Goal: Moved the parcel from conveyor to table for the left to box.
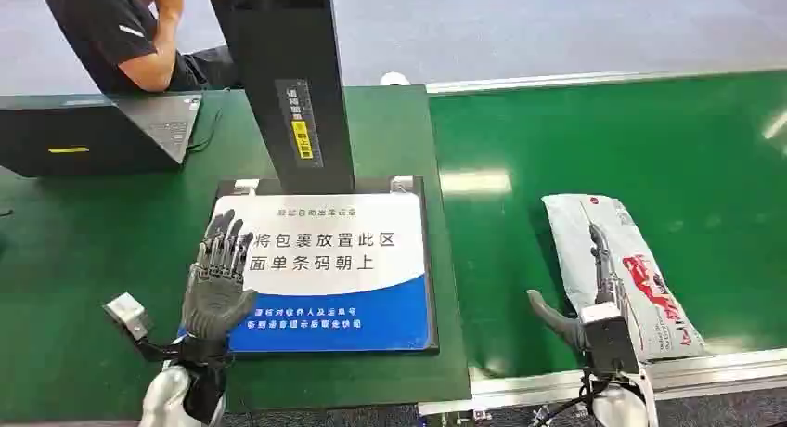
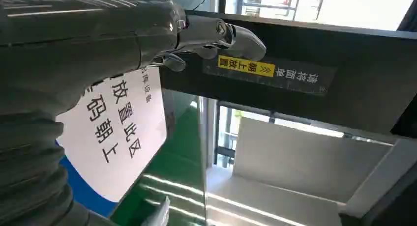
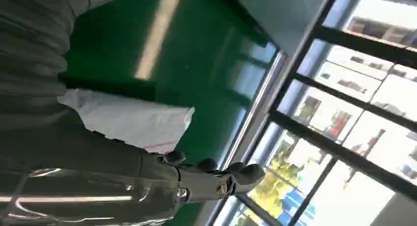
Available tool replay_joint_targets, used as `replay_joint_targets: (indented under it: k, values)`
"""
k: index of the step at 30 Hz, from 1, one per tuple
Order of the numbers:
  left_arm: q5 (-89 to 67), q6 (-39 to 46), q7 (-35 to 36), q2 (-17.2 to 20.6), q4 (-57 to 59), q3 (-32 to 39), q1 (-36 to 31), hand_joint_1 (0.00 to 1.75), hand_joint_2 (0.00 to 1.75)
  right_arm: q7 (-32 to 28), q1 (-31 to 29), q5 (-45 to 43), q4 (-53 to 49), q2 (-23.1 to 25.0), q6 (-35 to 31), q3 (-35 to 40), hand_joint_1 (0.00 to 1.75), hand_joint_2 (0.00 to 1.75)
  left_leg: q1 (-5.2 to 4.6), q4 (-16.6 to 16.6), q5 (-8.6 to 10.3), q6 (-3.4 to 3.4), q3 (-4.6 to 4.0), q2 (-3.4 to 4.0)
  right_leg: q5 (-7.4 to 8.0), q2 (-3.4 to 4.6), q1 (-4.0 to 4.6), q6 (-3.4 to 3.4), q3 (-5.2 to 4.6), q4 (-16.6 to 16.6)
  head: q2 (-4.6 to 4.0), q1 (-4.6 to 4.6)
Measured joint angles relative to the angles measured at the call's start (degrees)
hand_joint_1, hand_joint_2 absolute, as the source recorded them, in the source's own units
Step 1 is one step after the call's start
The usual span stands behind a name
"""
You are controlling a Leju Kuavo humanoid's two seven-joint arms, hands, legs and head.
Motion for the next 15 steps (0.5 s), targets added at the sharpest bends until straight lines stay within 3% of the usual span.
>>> replay_joint_targets:
  k: [6,10,15]
  values:
    - [-0.31,0.0,0.02,0.02,0.0,0.04,-0.01,0.0,1.75,8.66,-0.84,16.02,0.37,-0.35,-9.07,-3.98,0.0,1.75,0.0,0.0,0.0,0.0,0.0,0.0,0.0,0.0,0.0,0.0,0.0,0.0,0.0,0.0]
    - [-0.33,0.15,0.17,0.02,0.02,-0.07,-0.5,0.0,1.75,17.07,-2.85,25.26,4.31,-1.42,-5.83,-7.06,0.0,1.75,-0.01,0.01,0.01,0.01,-0.01,-0.02,0.02,0.0,-0.03,0.04,0.01,0.0,0.0,0.02]
    - [-0.26,0.15,0.17,0.18,0.11,-0.15,-0.73,0.0,1.75,19.85,-3.97,26.94,9.71,-2.32,-2.89,-8.87,0.0,1.75,-0.01,0.01,0.0,0.0,-0.01,0.0,0.02,-0.01,-0.01,0.04,-0.01,0.0,0.0,0.02]
